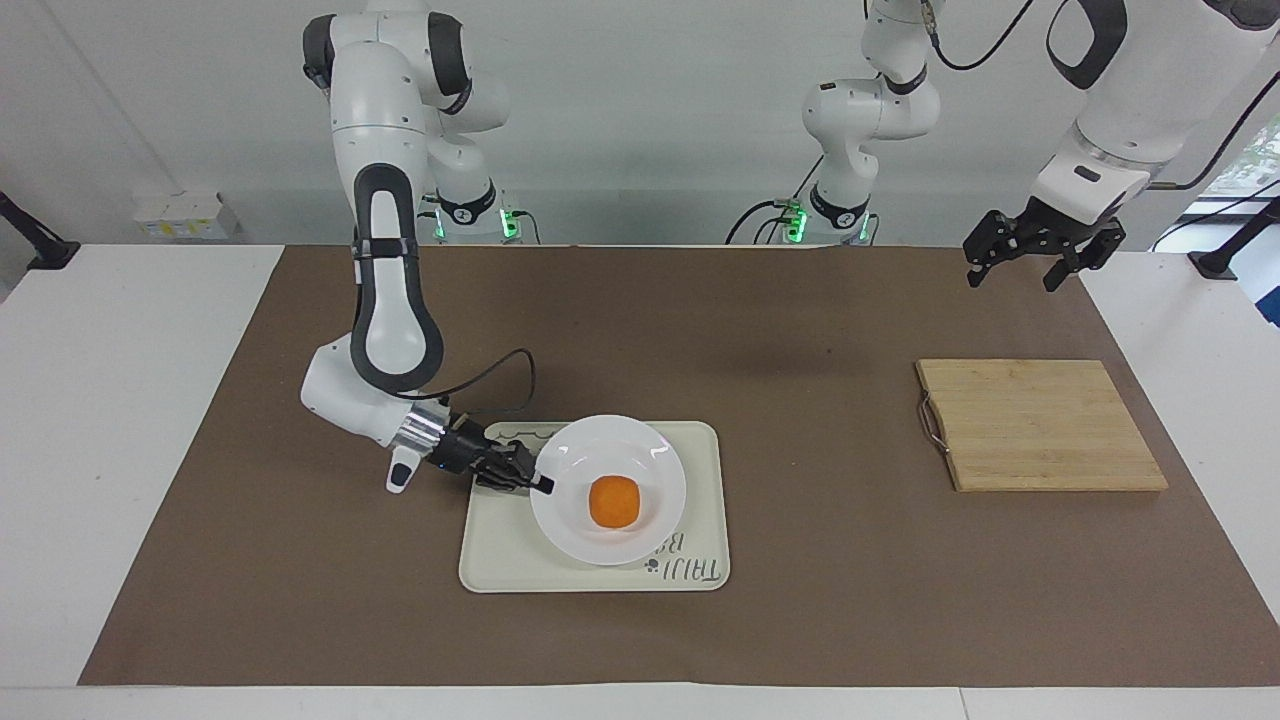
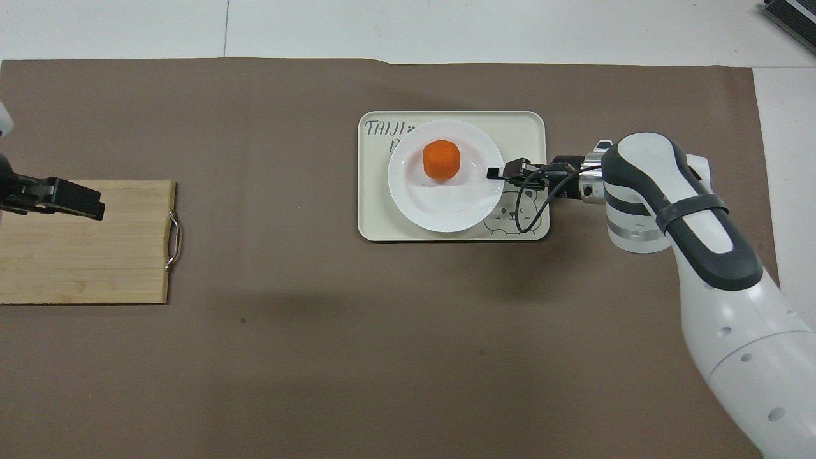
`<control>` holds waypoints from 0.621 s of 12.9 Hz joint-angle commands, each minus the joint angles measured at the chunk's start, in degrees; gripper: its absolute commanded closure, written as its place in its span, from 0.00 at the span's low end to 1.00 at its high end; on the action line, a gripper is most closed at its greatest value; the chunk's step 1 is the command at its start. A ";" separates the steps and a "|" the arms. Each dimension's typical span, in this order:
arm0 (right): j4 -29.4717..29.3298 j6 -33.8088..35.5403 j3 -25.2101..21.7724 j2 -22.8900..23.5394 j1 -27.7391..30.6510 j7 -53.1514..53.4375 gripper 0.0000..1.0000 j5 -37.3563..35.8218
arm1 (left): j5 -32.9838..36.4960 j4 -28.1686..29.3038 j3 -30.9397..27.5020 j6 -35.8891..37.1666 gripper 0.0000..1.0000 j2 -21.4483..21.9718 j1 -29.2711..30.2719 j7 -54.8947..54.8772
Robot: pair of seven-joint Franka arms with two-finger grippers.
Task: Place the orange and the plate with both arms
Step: 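Release the plate rim and open the right gripper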
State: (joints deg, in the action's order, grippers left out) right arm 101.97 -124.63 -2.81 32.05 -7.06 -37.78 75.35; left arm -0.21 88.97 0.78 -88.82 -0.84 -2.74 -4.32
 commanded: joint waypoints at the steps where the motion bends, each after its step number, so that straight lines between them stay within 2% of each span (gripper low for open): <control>1: 1.47 -0.53 0.35 -0.68 0.38 -1.85 1.00 -0.47 | 1.00 0.76 0.27 0.31 0.00 0.66 0.37 -0.51; 4: 1.83 -0.53 0.26 -0.68 0.47 -1.42 1.00 -1.34 | 1.00 0.76 0.27 0.31 0.00 0.66 0.37 -0.60; 5: 1.74 -0.53 0.17 -0.68 0.56 -1.07 0.59 -2.39 | 1.00 0.76 0.27 0.31 0.00 0.66 0.37 -0.60; 6: 1.74 -0.62 0.17 -0.68 0.65 -0.02 0.25 -3.01 | 1.00 0.76 0.27 0.31 0.00 0.66 0.37 -0.51; 7: 1.74 -0.53 0.17 -0.68 0.65 0.95 0.01 -3.02 | 1.00 0.76 0.27 0.31 0.00 0.66 0.46 -0.51; 8: 1.65 -0.53 0.17 -0.68 0.82 1.13 0.00 -3.02 | 1.00 0.76 0.27 0.31 0.00 0.66 0.46 -0.60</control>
State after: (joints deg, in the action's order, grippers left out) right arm 102.94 -124.71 -3.03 32.06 -6.91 -38.09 74.00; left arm -0.21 88.97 0.78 -88.82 -0.84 -2.74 -4.32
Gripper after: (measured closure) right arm 0.656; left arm 0.000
